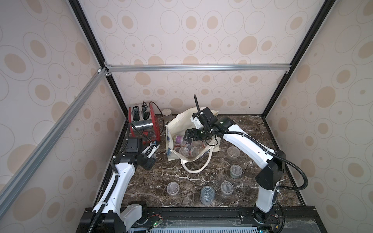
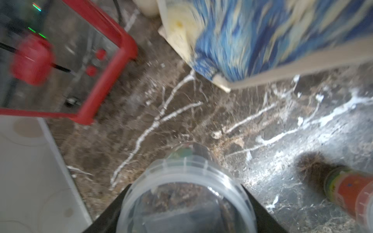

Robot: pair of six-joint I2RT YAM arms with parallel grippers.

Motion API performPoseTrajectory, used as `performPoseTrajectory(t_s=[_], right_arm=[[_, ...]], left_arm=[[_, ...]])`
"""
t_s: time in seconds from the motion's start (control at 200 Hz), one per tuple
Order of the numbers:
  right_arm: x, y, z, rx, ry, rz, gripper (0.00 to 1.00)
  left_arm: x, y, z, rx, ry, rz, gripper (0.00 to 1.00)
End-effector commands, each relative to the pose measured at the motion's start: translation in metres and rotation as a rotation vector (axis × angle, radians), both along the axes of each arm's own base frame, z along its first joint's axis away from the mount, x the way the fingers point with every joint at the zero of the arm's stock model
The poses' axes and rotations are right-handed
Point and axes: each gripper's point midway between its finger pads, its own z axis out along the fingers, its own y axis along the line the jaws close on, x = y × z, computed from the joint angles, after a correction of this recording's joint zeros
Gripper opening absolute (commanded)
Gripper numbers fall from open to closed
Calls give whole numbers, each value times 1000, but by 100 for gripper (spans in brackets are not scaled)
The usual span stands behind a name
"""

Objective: Take out the seed jars from the canvas bag
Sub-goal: Place the seed jar at the center of the board.

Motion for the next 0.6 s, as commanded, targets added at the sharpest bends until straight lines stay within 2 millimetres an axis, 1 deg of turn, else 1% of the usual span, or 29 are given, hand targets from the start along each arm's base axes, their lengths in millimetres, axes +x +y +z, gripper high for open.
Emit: performPoseTrajectory(t_s=[0.0,0.115,0.205,0.29,0.355,0.415,0.475,0.535,0.595], right_arm=[[1,-5,3,-39,-24,8,98],[2,-9,-8,-67,-11,-20,98],[0,-3,-14,-102,-14,23,98],[1,-2,-17,-129,-13,30,99],[4,-2,-19,-134,-16,22,100],[6,0,-22,-132,-17,18,100],[8,2,-22,-136,-22,21,100],[13,-4,-23,-165,-34,-3,99],[17,-10,-23,-190,-49,-40,99]], left_arm=[[-1,0,-8,13,-53,-48,74],[-27,-14,-35,-38,27,-129,75],[-50,-19,-56,-41,83,-200,76],[-62,-15,-73,-1,117,-237,81],[-64,-12,-79,13,120,-239,90],[-67,-16,-79,-2,122,-250,97],[-64,-19,-73,-27,113,-250,98],[-56,-22,-57,-42,85,-243,98],[-49,-26,-32,-66,57,-253,98]])
